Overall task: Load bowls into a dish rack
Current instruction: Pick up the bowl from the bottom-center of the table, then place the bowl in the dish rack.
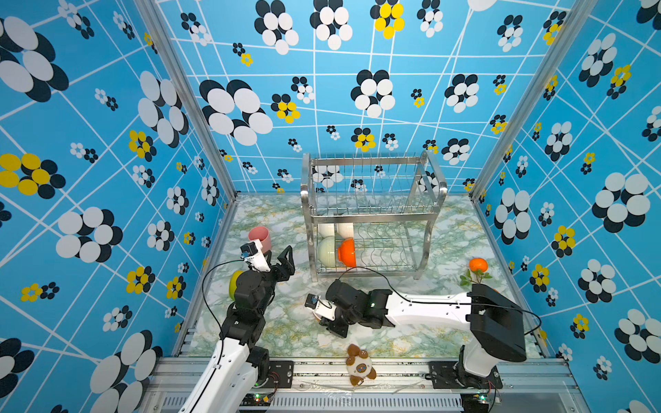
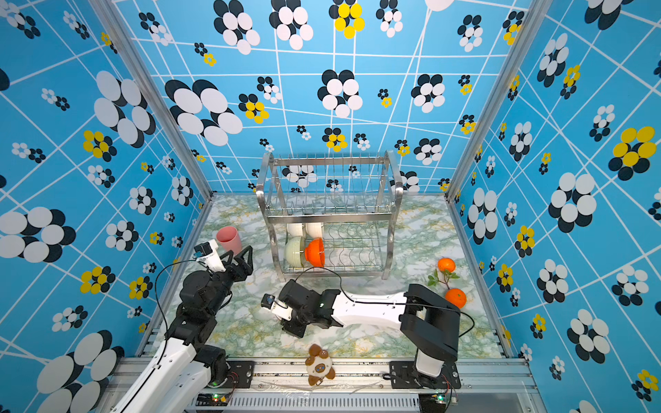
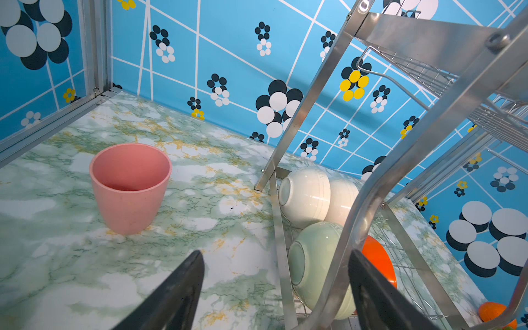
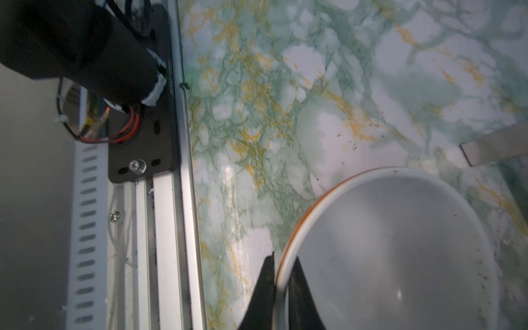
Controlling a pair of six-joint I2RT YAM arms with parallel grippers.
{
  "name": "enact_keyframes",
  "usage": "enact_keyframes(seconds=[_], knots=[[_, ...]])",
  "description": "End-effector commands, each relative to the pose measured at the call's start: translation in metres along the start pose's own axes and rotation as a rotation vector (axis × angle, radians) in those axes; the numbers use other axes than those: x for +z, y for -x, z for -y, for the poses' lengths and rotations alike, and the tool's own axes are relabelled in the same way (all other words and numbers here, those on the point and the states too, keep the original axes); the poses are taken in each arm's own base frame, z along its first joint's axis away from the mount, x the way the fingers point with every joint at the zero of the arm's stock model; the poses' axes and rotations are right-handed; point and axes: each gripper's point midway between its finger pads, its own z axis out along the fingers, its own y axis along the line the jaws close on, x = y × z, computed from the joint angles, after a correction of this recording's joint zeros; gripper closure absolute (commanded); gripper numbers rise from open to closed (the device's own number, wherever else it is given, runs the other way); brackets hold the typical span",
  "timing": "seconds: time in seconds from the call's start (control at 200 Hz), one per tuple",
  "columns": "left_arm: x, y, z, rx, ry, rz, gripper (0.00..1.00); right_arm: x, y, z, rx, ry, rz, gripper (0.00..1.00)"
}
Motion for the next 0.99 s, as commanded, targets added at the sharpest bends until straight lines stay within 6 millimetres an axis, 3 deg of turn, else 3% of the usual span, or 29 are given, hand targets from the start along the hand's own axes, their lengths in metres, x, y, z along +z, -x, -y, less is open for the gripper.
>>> enact_keyframes(seconds=[0.0,0.19,0.825,0.99], knots=[[0.002,-0.004,-0.003,-0.014,0.001,-0.011,0.19,-0.028,0.033,-0.003,0.092,0.083,0.178,0.97],[0.003,-0.005,-0.003,-0.018,0.0,-0.014,0.19,-0.063,0.043,0.016,0.221,0.122,0.336,0.97],[0.005,-0.007,-0.003,-0.024,-0.001,-0.019,0.19,-0.161,0.039,0.11,0.591,0.183,0.796,0.96],[0.005,-0.007,-0.003,-0.024,-0.001,-0.021,0.19,-0.177,0.034,0.133,0.657,0.194,0.882,0.95]])
